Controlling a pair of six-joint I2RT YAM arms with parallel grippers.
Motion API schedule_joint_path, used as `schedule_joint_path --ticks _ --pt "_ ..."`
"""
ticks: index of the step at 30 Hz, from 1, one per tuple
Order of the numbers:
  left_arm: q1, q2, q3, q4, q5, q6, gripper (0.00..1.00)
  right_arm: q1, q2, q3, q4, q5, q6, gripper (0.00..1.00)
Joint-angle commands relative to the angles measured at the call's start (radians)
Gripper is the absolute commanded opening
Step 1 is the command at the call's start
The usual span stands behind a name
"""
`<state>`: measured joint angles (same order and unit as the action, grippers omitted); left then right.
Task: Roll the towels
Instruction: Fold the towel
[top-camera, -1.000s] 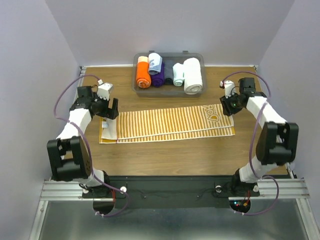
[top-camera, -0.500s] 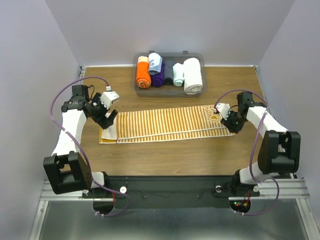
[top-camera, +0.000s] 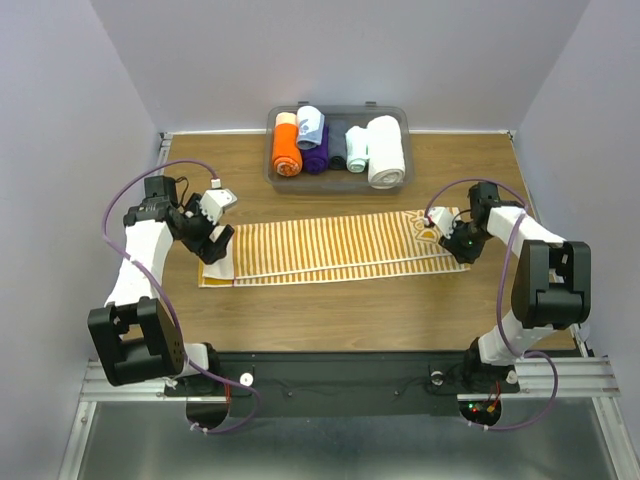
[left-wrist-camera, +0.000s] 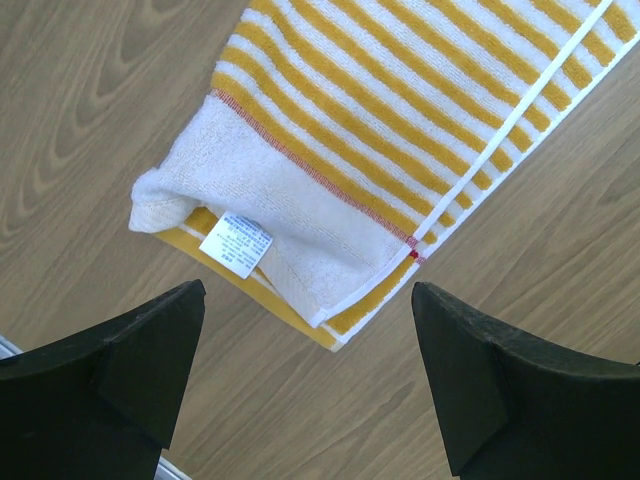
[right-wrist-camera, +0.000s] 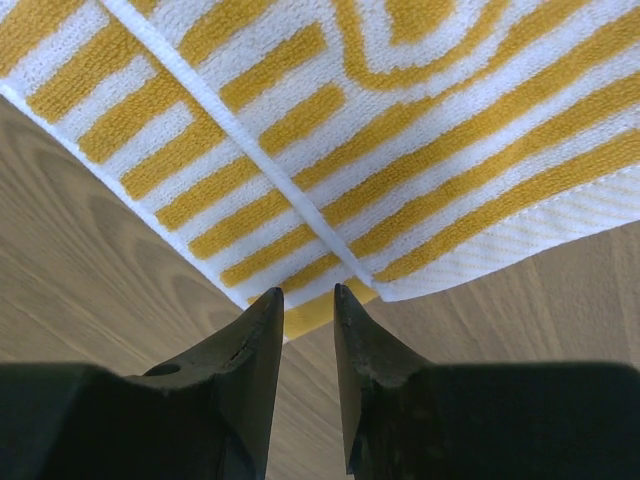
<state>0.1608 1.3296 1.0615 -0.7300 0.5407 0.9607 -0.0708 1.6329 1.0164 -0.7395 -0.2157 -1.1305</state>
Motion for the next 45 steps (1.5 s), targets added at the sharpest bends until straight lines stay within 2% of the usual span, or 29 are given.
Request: schedule_joint_path --ticks 1,6,16,23,26,30,35,39,42,43,45 --pt "0.014 0.010 0.000 -0.003 0.016 0.012 0.96 0.000 -0.019 0.045 0.051 0.001 -0.020 0.33" --pt "0.017 0.023 0.005 -0.009 0.019 0.012 0.96 0.009 -0.048 0.050 0.049 -0.011 -0.029 0.33" --pt "0.023 0.040 0.018 -0.012 0.015 0.012 0.96 0.028 0.007 0.030 0.118 0.029 -0.060 0.36" --pt "0.039 0.043 0.023 -0.023 0.002 0.029 0.96 0.037 0.041 0.005 0.144 0.047 -0.081 0.34" --pt "0.043 0.048 0.029 -0.028 0.001 0.030 0.96 0.039 0.041 -0.006 0.150 0.049 -0.089 0.31" --pt "0.048 0.049 0.028 -0.034 0.004 0.035 0.96 0.040 0.022 0.004 0.147 0.042 -0.078 0.11" --pt "0.052 0.040 0.018 -0.048 0.002 0.068 0.95 0.040 -0.013 0.030 0.131 0.039 -0.080 0.01" --pt "0.065 0.028 0.015 -0.109 0.005 0.156 0.87 0.040 -0.030 0.066 0.108 0.035 -0.081 0.01" --pt "0.080 0.003 -0.015 -0.176 -0.004 0.310 0.83 0.040 -0.039 0.094 0.078 0.018 -0.077 0.01" --pt "0.080 -0.012 -0.029 -0.189 -0.033 0.350 0.72 0.040 -0.045 0.108 0.063 0.013 -0.074 0.01" --pt "0.080 -0.035 -0.089 -0.175 -0.068 0.437 0.60 0.040 -0.053 0.119 0.054 0.003 -0.074 0.00"
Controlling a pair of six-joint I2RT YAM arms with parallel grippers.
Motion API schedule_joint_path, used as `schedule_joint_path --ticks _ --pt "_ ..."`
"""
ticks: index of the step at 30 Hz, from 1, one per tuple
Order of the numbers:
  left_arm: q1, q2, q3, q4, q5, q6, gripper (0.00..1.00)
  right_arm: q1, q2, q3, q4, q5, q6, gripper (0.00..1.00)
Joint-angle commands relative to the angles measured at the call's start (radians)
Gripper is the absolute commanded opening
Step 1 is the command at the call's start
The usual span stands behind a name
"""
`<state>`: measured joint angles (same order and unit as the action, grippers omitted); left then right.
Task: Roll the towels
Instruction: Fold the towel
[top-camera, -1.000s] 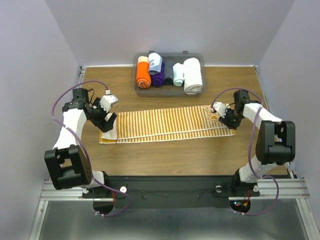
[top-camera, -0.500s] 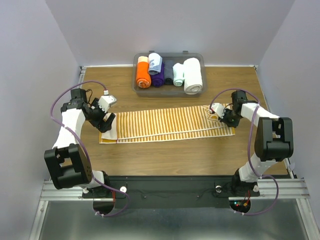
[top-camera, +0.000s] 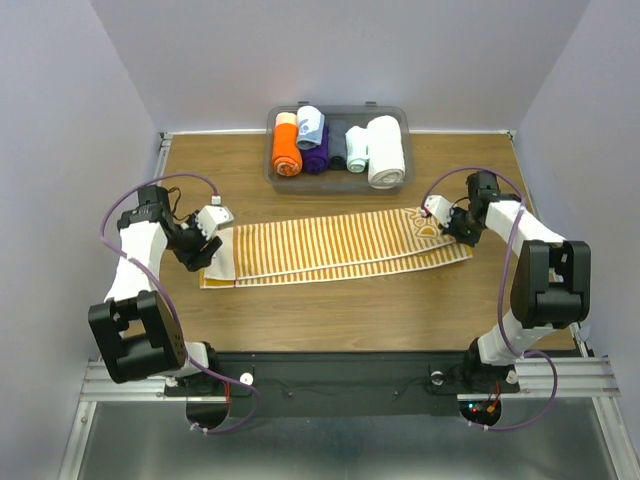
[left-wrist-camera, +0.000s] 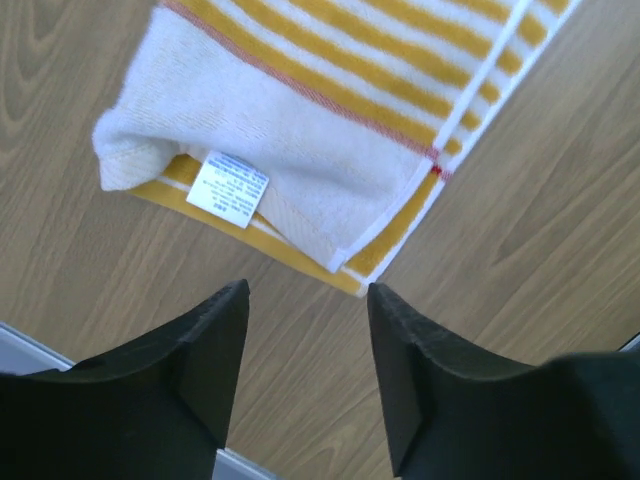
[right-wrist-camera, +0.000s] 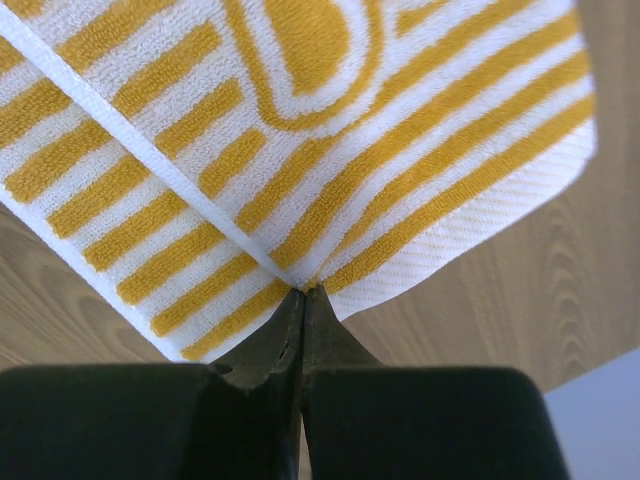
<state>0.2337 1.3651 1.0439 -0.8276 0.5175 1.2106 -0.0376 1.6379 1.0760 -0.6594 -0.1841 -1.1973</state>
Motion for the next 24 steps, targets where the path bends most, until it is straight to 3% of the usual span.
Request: schedule_joint_path --ticks 1,3,13,24 --pt "0.007 -0.089 -0.090 -0.061 -0.075 0.202 0.58 0.008 -0.058 0.065 -0.037 -0.029 -0.008 0.01" --pt "0.007 -0.097 -0.136 -0.038 -0.102 0.259 0.58 0.010 -0.055 0.067 -0.051 -0.023 -0.013 0.00" --pt "0.010 -0.031 -0.120 0.001 -0.116 0.231 0.58 0.016 -0.015 0.065 -0.077 -0.002 -0.022 0.01" --pt "0.009 -0.054 -0.196 -0.024 -0.122 0.406 0.52 0.016 0.007 0.099 -0.080 -0.005 0.007 0.01"
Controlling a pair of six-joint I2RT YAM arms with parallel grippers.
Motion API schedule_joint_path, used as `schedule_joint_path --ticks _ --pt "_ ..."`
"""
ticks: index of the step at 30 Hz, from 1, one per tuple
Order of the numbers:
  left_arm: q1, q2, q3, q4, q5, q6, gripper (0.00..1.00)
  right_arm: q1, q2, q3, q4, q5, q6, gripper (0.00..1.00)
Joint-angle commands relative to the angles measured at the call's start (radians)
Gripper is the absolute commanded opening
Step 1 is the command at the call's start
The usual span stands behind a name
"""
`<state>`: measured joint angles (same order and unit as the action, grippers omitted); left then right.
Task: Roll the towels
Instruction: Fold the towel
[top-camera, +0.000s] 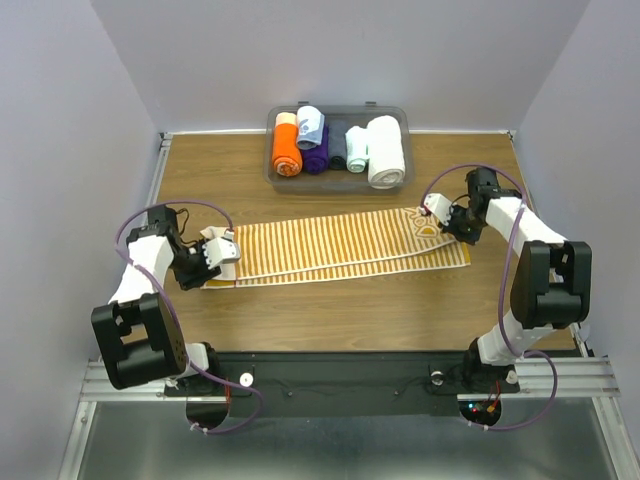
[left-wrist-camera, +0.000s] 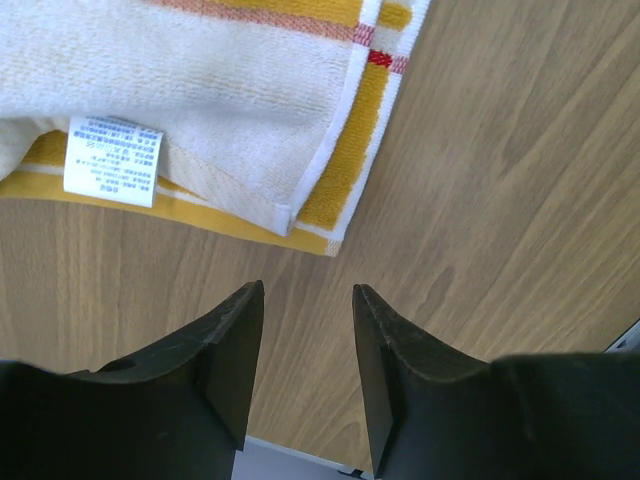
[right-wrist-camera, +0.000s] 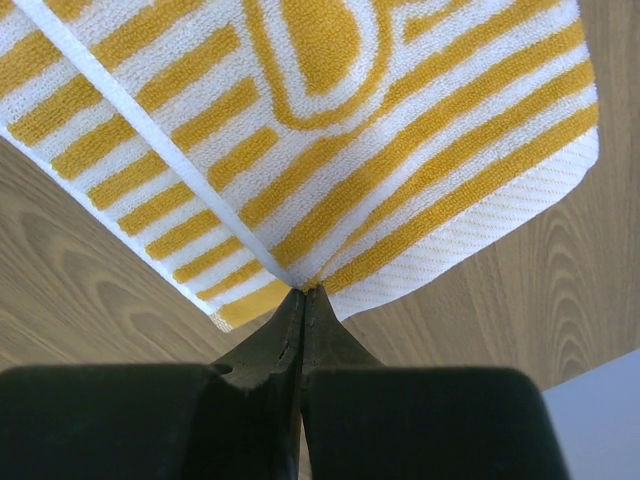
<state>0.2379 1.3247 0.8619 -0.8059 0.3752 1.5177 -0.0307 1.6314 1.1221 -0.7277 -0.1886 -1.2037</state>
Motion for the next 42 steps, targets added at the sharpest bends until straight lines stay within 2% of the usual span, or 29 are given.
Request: schedule_joint_path --ticks 1,13,24,32,35,36,39,42 --pt "0.003 -0.013 -0.015 -0.052 0.021 0.110 0.52 0.009 0.013 0.054 -0.012 0.001 0.013 0.01" --pt "-0.015 0.106 -0.034 0.030 0.048 0.115 0.53 0.009 0.022 0.065 -0.019 -0.005 0.023 0.01" --pt "-0.020 0.154 -0.023 0.102 0.060 0.090 0.45 0.009 0.030 0.061 -0.022 0.001 0.021 0.01" --pt "-0.028 0.177 -0.026 0.125 0.074 0.075 0.44 0.009 0.039 0.061 -0.024 0.006 0.024 0.01" --pt "-0.029 0.176 -0.026 0.126 0.073 0.073 0.34 0.009 0.042 0.061 -0.024 0.008 0.024 0.01" --pt "-0.029 0.174 -0.021 0.123 0.071 0.072 0.26 0.009 0.041 0.059 -0.024 0.009 0.023 0.01" --pt "-0.031 0.156 -0.006 0.110 0.076 0.050 0.16 0.009 0.038 0.059 -0.024 0.009 0.021 0.01" --pt "-0.029 0.142 0.041 0.065 0.087 0.036 0.00 0.009 0.038 0.064 -0.026 0.012 0.020 0.01"
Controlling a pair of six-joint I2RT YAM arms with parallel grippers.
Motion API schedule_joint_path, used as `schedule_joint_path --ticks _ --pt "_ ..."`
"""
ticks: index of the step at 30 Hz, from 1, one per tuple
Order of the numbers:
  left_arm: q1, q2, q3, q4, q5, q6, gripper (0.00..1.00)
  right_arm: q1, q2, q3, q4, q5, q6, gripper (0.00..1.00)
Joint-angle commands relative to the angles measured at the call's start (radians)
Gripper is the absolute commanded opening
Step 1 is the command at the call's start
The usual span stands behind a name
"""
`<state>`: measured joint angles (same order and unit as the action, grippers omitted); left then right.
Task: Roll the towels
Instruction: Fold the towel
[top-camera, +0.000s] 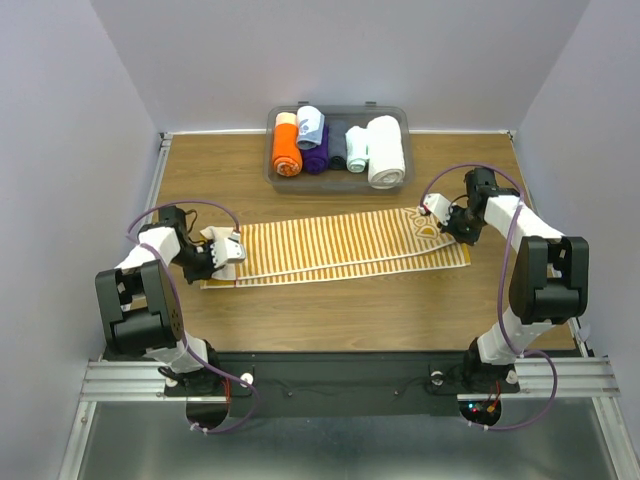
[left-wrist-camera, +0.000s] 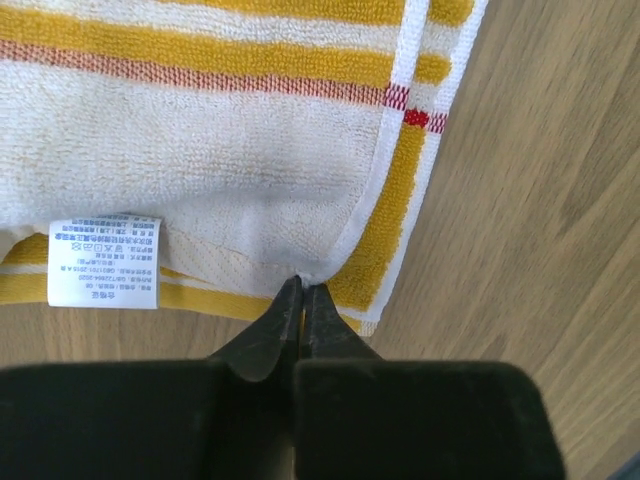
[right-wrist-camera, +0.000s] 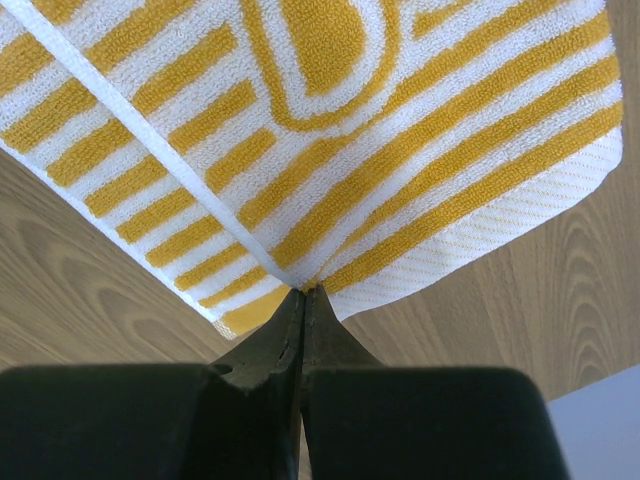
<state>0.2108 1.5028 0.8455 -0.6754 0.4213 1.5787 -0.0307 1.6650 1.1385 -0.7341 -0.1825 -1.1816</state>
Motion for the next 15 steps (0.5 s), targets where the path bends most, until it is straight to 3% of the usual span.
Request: schedule_joint_path --ticks 1,15 --pt "-0.001 -0.042 0.066 -0.072 0.045 -0.028 0.00 0.009 0.006 0.049 -0.019 0.006 -0.003 0.01" --pt "0.007 -0.131 0.119 -0.141 -0.036 -0.017 0.00 0.009 -0.010 0.067 -0.025 -0.003 0.007 0.01"
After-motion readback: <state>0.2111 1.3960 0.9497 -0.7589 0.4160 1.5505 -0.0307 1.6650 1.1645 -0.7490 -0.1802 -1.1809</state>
